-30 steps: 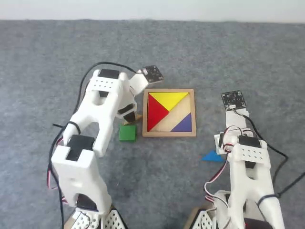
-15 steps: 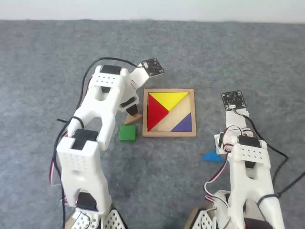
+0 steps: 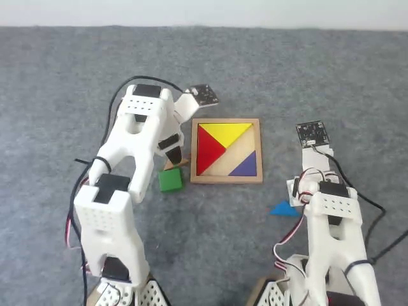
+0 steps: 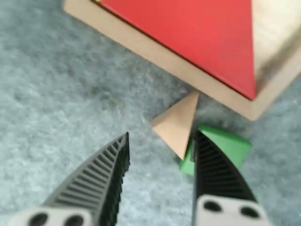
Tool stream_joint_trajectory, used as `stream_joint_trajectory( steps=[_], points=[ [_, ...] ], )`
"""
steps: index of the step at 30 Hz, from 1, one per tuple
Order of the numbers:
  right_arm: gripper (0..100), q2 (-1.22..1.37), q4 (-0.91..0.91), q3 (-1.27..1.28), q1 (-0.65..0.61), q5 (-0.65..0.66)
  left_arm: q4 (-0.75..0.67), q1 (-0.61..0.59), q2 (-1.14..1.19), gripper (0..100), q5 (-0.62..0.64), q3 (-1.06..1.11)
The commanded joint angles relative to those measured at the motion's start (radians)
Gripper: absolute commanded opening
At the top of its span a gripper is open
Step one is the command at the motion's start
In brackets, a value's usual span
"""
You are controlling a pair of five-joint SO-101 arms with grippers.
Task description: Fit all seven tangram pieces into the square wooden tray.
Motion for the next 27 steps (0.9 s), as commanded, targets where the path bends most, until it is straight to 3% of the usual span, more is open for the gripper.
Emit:
stream_joint_trajectory(
  steps=[1, 8, 27],
  points=[
    [8.4, -0.030, -0.021, -0.005, 0.010, -0.009, 0.006, 0.005, -0.107, 20, -0.006, 0.005],
    [8.4, -0.030, -0.021, -0.005, 0.010, -0.009, -0.203, -0.006, -0.003, 21, -0.002, 0.087],
    [8.4, -0.033, -0.021, -0.003, 0.010, -0.009, -0.150, -0.041, 0.054, 21, 0.003, 0.013]
  ],
)
